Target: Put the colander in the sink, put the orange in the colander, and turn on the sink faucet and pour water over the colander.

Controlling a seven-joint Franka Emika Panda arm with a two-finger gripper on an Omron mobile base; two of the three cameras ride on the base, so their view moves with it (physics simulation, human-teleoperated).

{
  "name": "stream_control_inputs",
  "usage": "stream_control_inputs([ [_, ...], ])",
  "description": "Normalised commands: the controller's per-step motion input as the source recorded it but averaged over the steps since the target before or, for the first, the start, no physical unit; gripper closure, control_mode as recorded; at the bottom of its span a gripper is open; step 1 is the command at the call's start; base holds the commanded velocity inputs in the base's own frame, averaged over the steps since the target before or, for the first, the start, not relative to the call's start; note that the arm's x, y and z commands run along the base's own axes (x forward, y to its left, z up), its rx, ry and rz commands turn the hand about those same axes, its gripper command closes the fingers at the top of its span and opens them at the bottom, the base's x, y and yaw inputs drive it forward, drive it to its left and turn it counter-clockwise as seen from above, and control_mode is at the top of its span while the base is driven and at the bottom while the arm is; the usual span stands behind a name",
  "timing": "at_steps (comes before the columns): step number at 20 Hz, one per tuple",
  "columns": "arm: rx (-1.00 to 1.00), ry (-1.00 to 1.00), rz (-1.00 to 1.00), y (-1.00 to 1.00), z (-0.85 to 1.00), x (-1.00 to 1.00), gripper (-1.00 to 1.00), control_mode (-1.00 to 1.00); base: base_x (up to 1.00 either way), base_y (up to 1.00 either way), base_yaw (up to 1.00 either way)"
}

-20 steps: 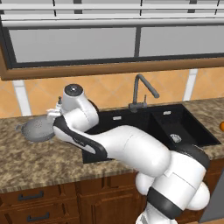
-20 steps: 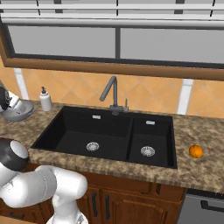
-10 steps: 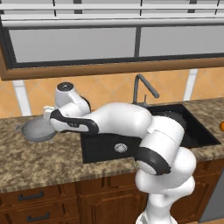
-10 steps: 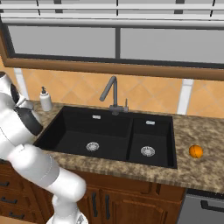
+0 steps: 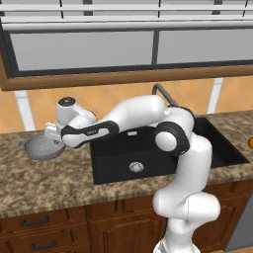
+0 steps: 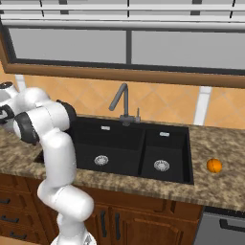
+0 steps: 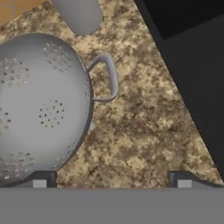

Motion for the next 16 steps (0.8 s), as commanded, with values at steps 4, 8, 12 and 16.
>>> stream_control_inputs([
  [4, 0.00, 0.00, -0.08, 0.34, -0.23, 0.25, -1.00, -1.00, 0.00, 0.00, 0.00],
  [8, 0.00, 0.00, -0.08, 0.34, -0.19, 0.29, -1.00, -1.00, 0.00, 0.00, 0.00],
  [12, 0.00, 0.02, -0.09, 0.20, -0.24, 0.33, -1.00, -1.00, 0.00, 0.00, 0.00],
  [16, 0.00, 0.03, -0.11, 0.01, -0.28, 0.26, -1.00, -1.00, 0.00, 0.00, 0.00],
])
